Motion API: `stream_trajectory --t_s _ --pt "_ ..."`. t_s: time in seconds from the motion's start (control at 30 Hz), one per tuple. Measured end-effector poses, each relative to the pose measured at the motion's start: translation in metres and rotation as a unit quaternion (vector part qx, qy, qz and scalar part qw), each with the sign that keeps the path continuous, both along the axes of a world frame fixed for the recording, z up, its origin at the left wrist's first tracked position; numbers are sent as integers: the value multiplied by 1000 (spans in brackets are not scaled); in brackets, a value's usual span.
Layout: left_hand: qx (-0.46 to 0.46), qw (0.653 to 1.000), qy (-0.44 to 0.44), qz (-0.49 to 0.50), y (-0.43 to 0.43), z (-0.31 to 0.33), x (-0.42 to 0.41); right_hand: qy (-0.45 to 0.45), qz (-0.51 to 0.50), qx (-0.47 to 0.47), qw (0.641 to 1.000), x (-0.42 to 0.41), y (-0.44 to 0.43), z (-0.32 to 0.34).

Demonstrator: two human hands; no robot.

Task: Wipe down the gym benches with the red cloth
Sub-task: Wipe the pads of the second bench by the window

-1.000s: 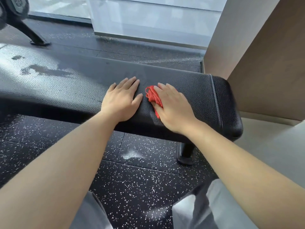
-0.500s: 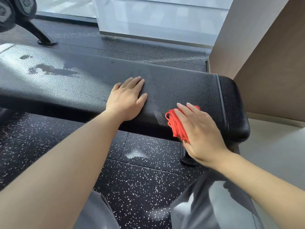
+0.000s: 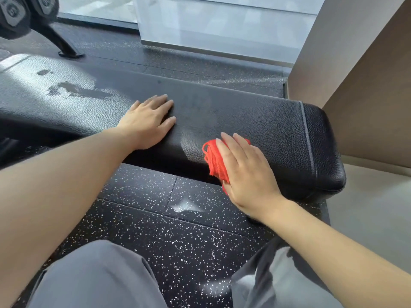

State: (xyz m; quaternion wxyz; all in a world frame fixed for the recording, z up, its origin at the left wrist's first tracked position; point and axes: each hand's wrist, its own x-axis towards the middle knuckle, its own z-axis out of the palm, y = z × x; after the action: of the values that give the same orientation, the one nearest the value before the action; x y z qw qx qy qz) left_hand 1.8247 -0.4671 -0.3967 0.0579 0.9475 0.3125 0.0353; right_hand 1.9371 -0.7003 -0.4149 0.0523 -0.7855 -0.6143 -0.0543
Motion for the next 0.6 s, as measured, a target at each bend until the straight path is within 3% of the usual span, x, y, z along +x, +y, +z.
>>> stream_trajectory --t_s 0.13,0.33,0.6 --pt "2 1000 -19 11 8 -9 -2 82 -46 8 996 9 56 13" --pt "18 1000 -21 3 8 -13 -4 107 -113 -12 988 27 135 19" --pt "14 999 -15 -30 8 -12 -7 114 -103 -14 988 -8 91 25"
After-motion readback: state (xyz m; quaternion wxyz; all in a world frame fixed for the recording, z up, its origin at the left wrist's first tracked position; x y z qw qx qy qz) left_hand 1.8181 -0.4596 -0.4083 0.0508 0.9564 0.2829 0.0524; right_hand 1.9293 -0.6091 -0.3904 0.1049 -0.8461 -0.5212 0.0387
